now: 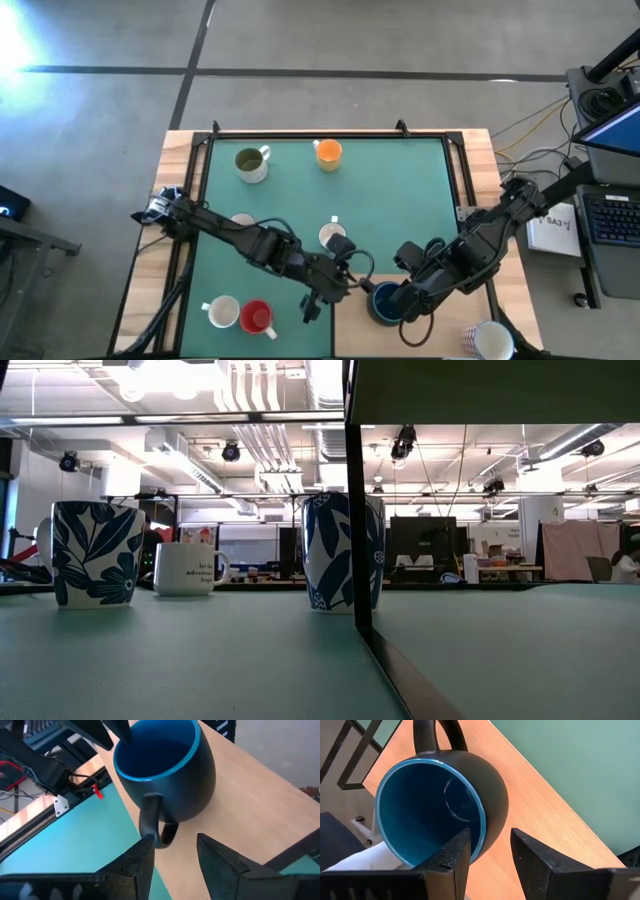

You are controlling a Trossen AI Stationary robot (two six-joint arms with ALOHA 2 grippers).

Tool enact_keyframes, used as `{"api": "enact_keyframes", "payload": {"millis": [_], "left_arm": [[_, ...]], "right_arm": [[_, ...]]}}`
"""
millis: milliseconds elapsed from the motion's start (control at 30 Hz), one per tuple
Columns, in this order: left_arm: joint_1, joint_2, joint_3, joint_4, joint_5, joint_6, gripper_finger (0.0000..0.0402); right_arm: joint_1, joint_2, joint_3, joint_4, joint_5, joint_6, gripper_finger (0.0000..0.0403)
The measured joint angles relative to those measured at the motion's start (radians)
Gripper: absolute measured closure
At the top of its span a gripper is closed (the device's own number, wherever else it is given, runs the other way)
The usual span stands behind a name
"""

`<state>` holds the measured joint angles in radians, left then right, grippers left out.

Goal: Place coffee mugs
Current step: Put the black mug on the shelf

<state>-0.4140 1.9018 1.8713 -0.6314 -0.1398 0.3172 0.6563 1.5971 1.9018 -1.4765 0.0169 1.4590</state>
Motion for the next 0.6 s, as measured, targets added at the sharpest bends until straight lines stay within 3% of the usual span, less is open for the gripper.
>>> {"api": "enact_keyframes", "payload": {"millis": [600], "left_arm": [[0.008, 0.008, -0.056, 0.121, 0.021, 0.004, 0.0272]], "right_arm": [[0.000, 0.035, 0.000, -0.009, -0.017, -0.061, 0.0280]]}}
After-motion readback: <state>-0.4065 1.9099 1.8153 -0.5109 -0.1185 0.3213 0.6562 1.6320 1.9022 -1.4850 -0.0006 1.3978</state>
